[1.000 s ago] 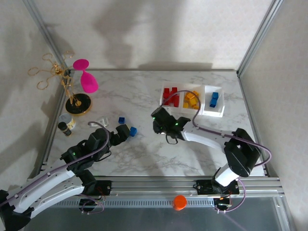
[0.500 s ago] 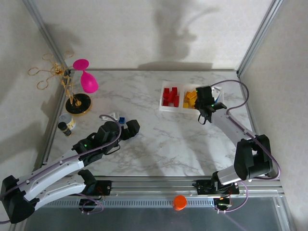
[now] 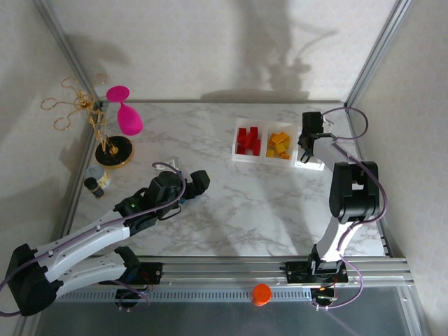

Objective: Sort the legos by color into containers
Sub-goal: Place the lego in the container, then move the lego to the center of the table.

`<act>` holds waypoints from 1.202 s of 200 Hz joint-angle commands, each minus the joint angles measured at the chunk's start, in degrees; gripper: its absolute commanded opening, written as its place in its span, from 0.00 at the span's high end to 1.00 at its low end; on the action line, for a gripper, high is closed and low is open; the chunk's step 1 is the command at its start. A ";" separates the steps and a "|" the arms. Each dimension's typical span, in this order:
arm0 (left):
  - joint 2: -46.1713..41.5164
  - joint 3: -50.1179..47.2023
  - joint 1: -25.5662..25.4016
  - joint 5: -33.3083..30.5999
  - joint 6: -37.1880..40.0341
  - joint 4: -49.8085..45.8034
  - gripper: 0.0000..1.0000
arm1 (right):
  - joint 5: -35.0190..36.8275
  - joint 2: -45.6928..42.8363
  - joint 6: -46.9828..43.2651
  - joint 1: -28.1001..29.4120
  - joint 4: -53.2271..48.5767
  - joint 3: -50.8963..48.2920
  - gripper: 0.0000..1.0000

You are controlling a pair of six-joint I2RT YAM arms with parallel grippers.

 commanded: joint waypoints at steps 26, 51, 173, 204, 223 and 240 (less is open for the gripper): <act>-0.52 1.80 0.30 0.20 1.12 0.97 0.00 | -1.97 -2.47 -1.22 0.63 0.74 1.19 0.38; -1.94 1.71 0.37 -0.08 1.17 0.09 0.00 | -1.48 -5.07 -0.87 3.08 -0.38 -0.36 0.33; -17.41 -2.96 0.32 -5.08 -1.95 -12.61 0.00 | -4.85 -16.71 4.03 30.93 -5.54 -6.52 0.15; -21.31 -4.07 0.35 -6.60 -3.47 -16.19 0.00 | -7.03 -13.45 5.45 39.44 -4.93 -5.97 0.12; -23.39 -4.59 0.32 -7.65 -4.90 -18.00 0.00 | -8.39 -9.86 5.65 44.03 -3.93 -4.74 0.11; -25.27 -5.20 0.37 -8.15 -5.81 -18.98 0.00 | -9.28 -6.61 5.04 47.08 -2.53 -3.05 0.10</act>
